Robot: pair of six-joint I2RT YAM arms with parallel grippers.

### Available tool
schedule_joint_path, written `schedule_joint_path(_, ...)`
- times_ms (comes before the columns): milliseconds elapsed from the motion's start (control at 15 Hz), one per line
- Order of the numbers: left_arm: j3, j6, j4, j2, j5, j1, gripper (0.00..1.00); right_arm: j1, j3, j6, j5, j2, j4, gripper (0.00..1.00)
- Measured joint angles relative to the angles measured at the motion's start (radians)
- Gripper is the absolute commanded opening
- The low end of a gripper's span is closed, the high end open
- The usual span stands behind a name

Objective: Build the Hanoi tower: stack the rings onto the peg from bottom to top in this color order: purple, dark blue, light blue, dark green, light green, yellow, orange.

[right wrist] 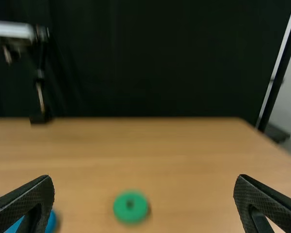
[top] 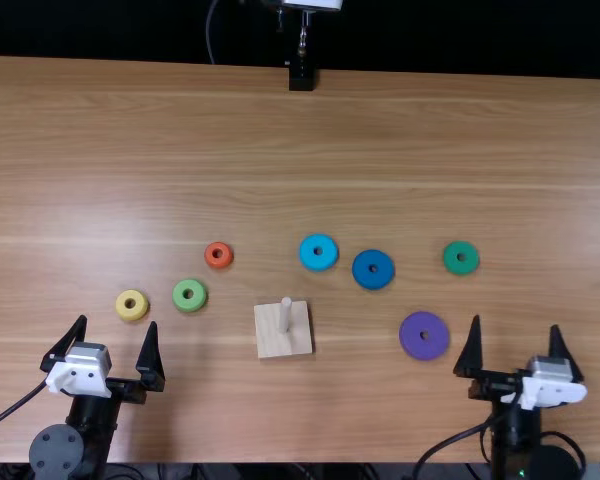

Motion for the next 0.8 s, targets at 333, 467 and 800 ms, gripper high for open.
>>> schedule_joint_path(333, 0.000, 0.000, 0.000, 0.000, 0.000, 0.000, 1.00, 0.008, 0.317, 0.000, 0.001, 0.428, -0.012, 1.00)
schedule_joint_path(467, 0.000, 0.000, 0.000, 0.000, 0.000, 0.000, 1.00, 0.066, 0.410, 0.000, 0.005, 0.612, -0.053, 1.00)
schedule_joint_path(800, 0.000, 0.000, 0.000, 0.000, -0.001, 0.000, 1.00, 0.238, 0.573, 0.000, 0.004, 0.930, -0.348, 1.00)
